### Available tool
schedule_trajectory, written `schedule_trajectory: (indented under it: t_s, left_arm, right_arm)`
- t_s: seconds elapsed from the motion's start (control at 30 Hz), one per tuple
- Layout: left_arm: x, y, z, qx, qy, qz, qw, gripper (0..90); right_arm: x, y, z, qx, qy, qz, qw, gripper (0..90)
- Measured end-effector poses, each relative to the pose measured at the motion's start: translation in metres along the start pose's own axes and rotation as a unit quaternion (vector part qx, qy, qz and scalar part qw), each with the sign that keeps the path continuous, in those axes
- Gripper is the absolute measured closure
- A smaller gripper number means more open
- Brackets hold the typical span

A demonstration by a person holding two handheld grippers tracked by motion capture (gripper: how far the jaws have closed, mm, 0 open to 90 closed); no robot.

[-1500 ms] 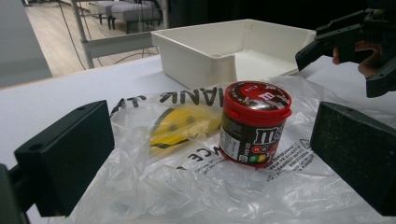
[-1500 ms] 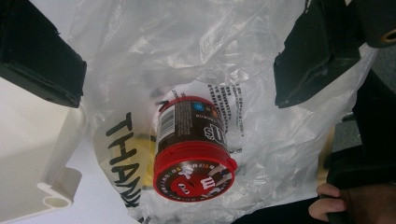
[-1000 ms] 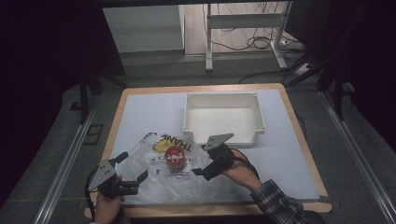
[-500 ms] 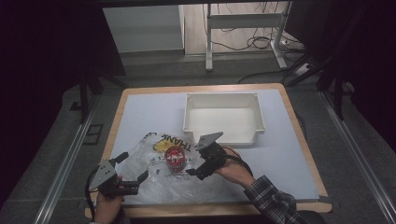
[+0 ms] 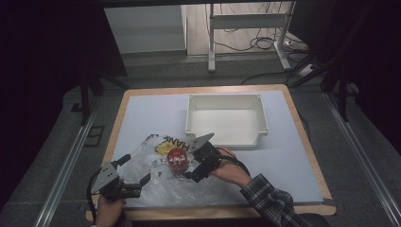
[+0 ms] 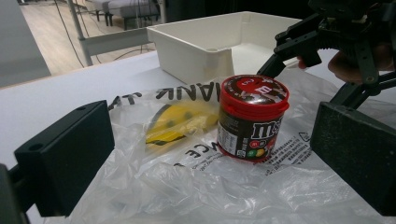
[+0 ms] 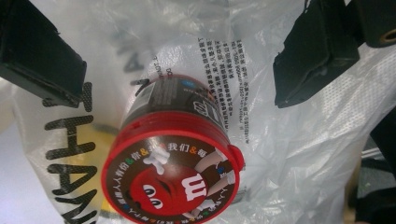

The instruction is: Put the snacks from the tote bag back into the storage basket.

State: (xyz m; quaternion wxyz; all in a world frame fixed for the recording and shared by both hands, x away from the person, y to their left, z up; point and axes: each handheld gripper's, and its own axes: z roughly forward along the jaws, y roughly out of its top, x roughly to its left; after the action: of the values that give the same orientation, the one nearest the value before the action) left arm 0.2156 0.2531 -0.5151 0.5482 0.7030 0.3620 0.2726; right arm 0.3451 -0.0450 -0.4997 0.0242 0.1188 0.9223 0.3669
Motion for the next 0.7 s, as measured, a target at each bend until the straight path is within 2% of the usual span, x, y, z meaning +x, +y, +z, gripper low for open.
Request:
schedule_trajectory:
  t_s: [0.33, 0.7]
  left_arm:
    - [0.0, 0.0, 0.0, 0.0, -0.001, -0.001, 1.0, 0.0]
    - [0.0, 0.0, 0.0, 0.0, -0.002, -0.001, 1.0, 0.0]
  right_arm:
    - [0.0, 0.013, 0.015, 0.036, 0.002, -0.004, 0.9994, 3.1]
    - [-0.003, 0.028, 0.031, 0.081, -0.004, -0.016, 0.9966, 3.3]
